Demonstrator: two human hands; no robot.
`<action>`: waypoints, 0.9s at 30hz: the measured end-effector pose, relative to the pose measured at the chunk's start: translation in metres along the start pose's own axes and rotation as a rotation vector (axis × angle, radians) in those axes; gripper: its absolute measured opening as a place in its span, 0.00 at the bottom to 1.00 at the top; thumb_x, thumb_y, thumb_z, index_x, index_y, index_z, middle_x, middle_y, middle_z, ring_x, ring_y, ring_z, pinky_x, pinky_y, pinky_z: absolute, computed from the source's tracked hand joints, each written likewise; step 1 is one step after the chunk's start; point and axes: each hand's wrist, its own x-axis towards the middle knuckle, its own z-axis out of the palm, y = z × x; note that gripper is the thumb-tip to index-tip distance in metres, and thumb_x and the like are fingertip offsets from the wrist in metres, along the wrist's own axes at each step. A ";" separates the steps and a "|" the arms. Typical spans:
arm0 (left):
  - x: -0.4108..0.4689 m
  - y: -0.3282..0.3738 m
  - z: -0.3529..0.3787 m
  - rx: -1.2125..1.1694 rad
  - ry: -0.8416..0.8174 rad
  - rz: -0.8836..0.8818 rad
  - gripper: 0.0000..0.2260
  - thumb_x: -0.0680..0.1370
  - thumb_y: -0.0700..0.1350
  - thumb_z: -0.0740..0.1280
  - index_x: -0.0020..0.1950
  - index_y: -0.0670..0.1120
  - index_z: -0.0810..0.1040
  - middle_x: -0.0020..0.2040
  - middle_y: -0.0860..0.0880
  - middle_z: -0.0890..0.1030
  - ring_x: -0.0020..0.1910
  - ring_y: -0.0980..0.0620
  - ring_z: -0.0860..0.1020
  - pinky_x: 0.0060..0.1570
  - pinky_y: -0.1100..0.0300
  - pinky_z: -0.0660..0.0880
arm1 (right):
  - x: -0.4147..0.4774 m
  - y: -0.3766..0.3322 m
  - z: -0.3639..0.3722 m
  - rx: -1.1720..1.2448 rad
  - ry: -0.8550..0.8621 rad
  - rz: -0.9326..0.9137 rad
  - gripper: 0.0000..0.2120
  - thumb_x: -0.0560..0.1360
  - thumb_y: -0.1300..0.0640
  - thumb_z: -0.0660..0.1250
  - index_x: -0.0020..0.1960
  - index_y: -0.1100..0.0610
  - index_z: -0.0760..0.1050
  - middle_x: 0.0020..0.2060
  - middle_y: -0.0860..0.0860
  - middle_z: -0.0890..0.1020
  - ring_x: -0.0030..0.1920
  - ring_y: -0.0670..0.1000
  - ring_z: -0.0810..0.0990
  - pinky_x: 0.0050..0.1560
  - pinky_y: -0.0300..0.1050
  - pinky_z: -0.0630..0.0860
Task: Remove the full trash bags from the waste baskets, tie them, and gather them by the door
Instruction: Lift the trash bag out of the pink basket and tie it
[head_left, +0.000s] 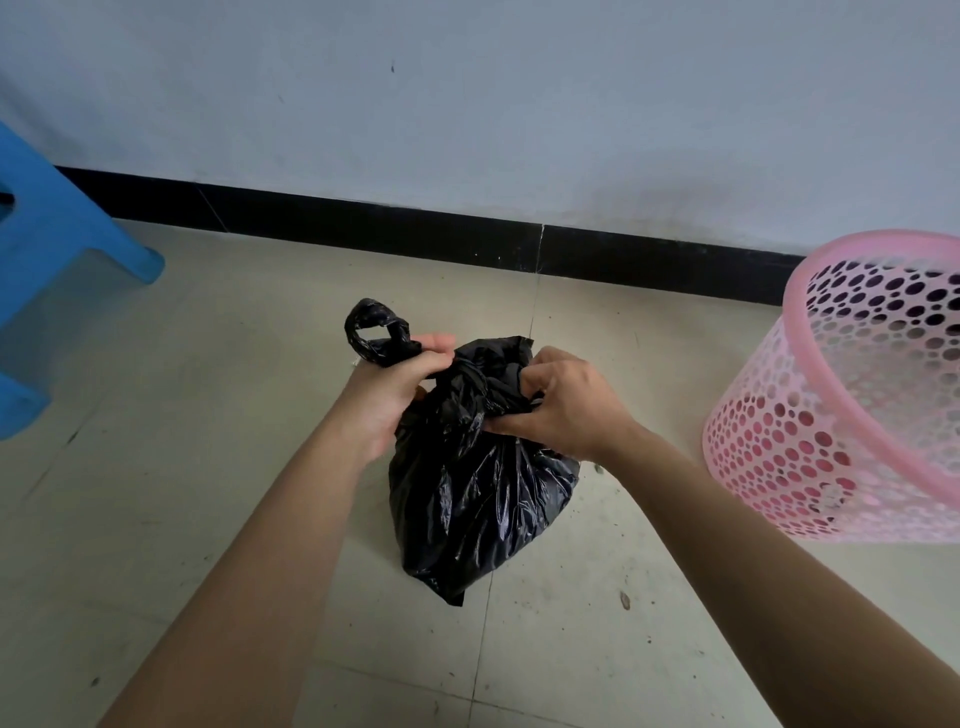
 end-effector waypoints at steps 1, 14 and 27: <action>0.001 0.000 -0.005 0.036 -0.040 0.003 0.10 0.72 0.45 0.73 0.52 0.50 0.86 0.53 0.49 0.86 0.52 0.47 0.82 0.49 0.54 0.78 | 0.000 0.000 -0.001 0.019 -0.005 0.008 0.15 0.64 0.36 0.76 0.38 0.45 0.80 0.44 0.44 0.76 0.45 0.43 0.76 0.46 0.48 0.80; 0.005 -0.016 0.015 0.148 0.124 0.239 0.07 0.76 0.31 0.67 0.41 0.41 0.75 0.37 0.46 0.77 0.35 0.52 0.78 0.40 0.55 0.76 | -0.001 -0.006 0.002 0.221 -0.079 0.063 0.14 0.69 0.52 0.78 0.33 0.48 0.73 0.35 0.45 0.81 0.32 0.44 0.79 0.33 0.41 0.76; -0.008 -0.005 0.013 -0.441 -0.125 -0.223 0.10 0.78 0.40 0.67 0.58 0.44 0.83 0.53 0.45 0.85 0.51 0.47 0.84 0.52 0.51 0.80 | -0.001 0.003 -0.005 0.329 -0.071 0.159 0.10 0.68 0.55 0.79 0.39 0.55 0.78 0.37 0.52 0.85 0.38 0.56 0.84 0.41 0.57 0.83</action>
